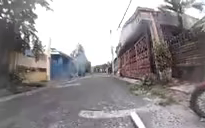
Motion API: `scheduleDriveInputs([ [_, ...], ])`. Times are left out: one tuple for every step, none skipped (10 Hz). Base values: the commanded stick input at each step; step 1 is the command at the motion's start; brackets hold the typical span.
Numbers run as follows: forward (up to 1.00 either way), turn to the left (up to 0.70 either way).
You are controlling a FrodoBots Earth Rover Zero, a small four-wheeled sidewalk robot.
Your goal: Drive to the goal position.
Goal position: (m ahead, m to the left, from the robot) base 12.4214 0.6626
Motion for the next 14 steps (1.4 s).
scheduleDriveInputs([
  [0.50,0.00],
  [0.50,0.00],
  [0.50,0.00],
  [0.50,0.00],
  [0.50,0.00],
  [0.50,0.00],
  [0.50,0.00],
  [0.50,0.00],
  [0.50,0.00],
  [0.50,0.00],
  [0.50,0.00],
  [0.50,0.00],
  [0.50,0.00],
  [0.50,0.00],
])
